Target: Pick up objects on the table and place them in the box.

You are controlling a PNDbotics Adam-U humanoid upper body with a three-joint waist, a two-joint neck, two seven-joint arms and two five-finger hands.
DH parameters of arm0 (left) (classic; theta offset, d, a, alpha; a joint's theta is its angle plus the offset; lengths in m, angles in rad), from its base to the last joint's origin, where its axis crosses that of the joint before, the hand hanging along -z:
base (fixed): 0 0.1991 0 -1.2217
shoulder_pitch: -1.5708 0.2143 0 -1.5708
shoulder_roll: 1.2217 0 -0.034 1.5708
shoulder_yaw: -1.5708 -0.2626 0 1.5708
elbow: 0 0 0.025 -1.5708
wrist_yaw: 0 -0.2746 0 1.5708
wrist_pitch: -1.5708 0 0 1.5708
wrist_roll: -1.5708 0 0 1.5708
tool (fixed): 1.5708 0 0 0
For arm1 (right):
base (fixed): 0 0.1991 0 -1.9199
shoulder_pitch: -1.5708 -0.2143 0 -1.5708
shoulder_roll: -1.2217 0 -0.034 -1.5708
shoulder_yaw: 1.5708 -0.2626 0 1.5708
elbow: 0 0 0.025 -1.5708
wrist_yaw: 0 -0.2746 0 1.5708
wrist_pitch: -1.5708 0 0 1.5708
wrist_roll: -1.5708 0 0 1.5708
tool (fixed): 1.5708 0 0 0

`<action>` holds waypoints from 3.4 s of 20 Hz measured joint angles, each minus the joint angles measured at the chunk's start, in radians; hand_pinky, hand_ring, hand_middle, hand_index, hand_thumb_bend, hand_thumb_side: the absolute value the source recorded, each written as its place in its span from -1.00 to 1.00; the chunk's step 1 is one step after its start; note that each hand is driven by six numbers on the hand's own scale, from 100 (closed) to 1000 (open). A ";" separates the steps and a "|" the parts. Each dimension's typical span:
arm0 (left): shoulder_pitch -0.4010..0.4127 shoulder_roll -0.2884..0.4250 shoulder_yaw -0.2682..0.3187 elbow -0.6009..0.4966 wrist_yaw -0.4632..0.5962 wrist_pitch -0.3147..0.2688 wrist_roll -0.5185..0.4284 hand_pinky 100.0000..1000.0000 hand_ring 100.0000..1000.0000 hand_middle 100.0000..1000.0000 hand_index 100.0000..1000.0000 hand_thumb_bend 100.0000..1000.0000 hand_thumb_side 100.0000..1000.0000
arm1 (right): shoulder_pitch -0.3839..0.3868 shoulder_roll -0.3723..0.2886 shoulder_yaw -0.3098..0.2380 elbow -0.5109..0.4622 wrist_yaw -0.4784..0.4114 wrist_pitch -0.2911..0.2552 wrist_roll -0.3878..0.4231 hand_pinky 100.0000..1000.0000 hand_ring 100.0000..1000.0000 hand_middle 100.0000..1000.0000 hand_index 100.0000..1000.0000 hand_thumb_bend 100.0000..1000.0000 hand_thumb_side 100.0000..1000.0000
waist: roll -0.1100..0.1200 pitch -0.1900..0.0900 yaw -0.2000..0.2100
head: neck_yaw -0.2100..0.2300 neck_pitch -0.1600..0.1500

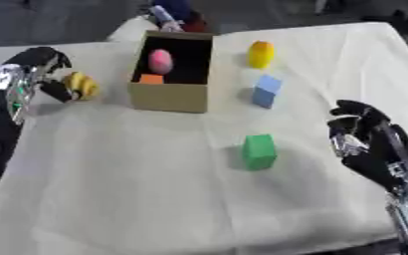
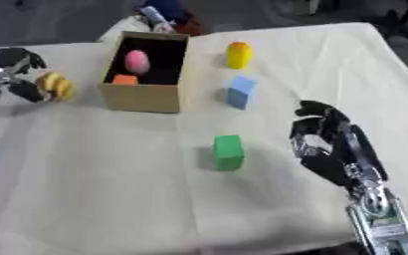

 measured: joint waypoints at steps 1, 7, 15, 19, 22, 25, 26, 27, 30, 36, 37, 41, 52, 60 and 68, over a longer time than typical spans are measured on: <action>0.000 -0.001 0.000 0.000 -0.001 0.002 0.013 0.21 0.02 0.00 0.22 -0.51 -0.98 | 0.000 0.000 0.000 0.000 0.000 0.000 0.000 0.33 0.30 0.33 0.59 -1.00 -0.75 | 0.000 0.000 -0.002 | 0.001 0.000; 0.002 -0.004 0.002 -0.009 0.000 0.003 0.088 -0.02 -0.23 -0.32 -0.13 -0.60 -1.00 | 0.000 0.000 0.000 0.000 0.000 0.000 0.000 0.33 0.30 0.34 0.59 -1.00 -0.74 | 0.000 0.000 0.002 | 0.002 0.000; -0.009 0.036 -0.023 -0.215 0.112 -0.061 0.108 -0.02 -0.26 -0.38 -0.18 -0.59 -1.00 | 0.002 0.000 -0.001 0.000 0.000 0.000 -0.002 0.32 0.30 0.34 0.59 -1.00 -0.74 | 0.000 -0.001 0.018 | -0.004 0.000; -0.026 0.035 -0.066 -0.346 0.203 -0.100 0.099 -0.02 -0.26 -0.38 -0.18 -0.61 -1.00 | 0.005 0.000 -0.001 0.000 0.000 0.000 -0.002 0.32 0.30 0.34 0.59 -1.00 -0.74 | 0.000 -0.001 0.017 | -0.006 0.000; -0.044 0.007 -0.114 -0.410 0.264 -0.129 0.077 0.01 -0.24 -0.36 -0.16 -0.60 -1.00 | 0.007 0.000 -0.001 0.000 0.000 0.000 -0.002 0.32 0.30 0.34 0.59 -1.00 -0.74 | 0.000 -0.001 0.008 | -0.005 0.000; -0.056 -0.033 -0.162 -0.432 0.287 -0.158 0.045 0.04 -0.21 -0.32 -0.12 -0.59 -1.00 | 0.009 0.000 -0.001 0.000 -0.001 0.000 -0.002 0.32 0.30 0.34 0.59 -1.00 -0.74 | 0.000 -0.002 0.002 | -0.005 0.000; -0.057 -0.046 -0.175 -0.430 0.287 -0.167 0.033 0.06 -0.19 -0.30 -0.10 -0.58 -1.00 | 0.009 0.000 -0.001 0.000 -0.001 0.000 -0.001 0.32 0.30 0.34 0.59 -1.00 -0.74 | 0.000 -0.002 0.000 | -0.005 0.000; -0.057 -0.060 -0.187 -0.426 0.287 -0.175 0.021 0.08 -0.17 -0.28 -0.08 -0.57 -1.00 | 0.009 0.000 -0.001 0.000 -0.001 0.000 -0.001 0.32 0.30 0.34 0.59 -1.00 -0.74 | 0.000 -0.002 -0.003 | -0.006 0.000; -0.057 -0.090 -0.219 -0.396 0.283 -0.201 -0.013 0.22 -0.03 -0.11 0.10 -0.44 -0.89 | 0.009 0.000 -0.001 0.000 -0.001 0.000 -0.001 0.32 0.29 0.33 0.59 -1.00 -0.74 | 0.000 -0.002 -0.007 | -0.006 0.000; -0.035 -0.105 -0.244 -0.363 0.268 -0.234 -0.096 0.55 0.46 0.47 0.60 0.36 -0.18 | 0.009 0.000 -0.001 0.000 -0.001 0.000 -0.001 0.32 0.30 0.33 0.59 -1.00 -0.74 | 0.000 -0.002 -0.009 | -0.009 0.000; -0.029 -0.104 -0.243 -0.364 0.269 -0.236 -0.106 0.58 0.49 0.51 0.64 0.43 -0.10 | 0.009 0.000 -0.001 0.000 -0.001 0.000 -0.001 0.32 0.30 0.33 0.59 -1.00 -0.74 | 0.000 -0.002 -0.008 | -0.011 0.000; 0.003 -0.073 -0.225 -0.405 0.317 -0.233 -0.117 0.61 0.53 0.57 0.66 0.47 0.02 | 0.008 -0.002 -0.004 0.000 -0.001 0.000 -0.001 0.33 0.30 0.34 0.59 -1.00 -0.77 | 0.000 -0.002 0.005 | -0.016 0.000; 0.263 0.074 -0.109 -0.795 0.794 -0.115 0.108 0.44 0.36 0.28 0.43 0.20 -0.16 | -0.088 -0.219 0.032 -0.013 0.021 -0.018 0.080 0.38 0.37 0.40 0.73 -1.00 -0.82 | 0.000 -0.002 0.060 | -0.042 0.000; 0.515 0.089 -0.038 -1.037 1.039 -0.039 0.234 0.40 0.32 0.23 0.38 0.16 -0.14 | -0.197 -0.408 0.144 -0.009 0.061 -0.065 0.310 0.46 0.53 0.54 0.88 -1.00 -0.46 | -0.008 -0.002 0.095 | -0.051 0.000; 0.663 0.049 -0.001 -1.109 1.076 -0.015 0.259 0.39 0.32 0.21 0.36 0.13 -0.10 | -0.308 -0.466 0.258 0.073 0.191 -0.144 0.489 0.52 0.63 0.66 0.95 -0.56 -0.49 | -0.017 -0.002 0.122 | -0.060 0.000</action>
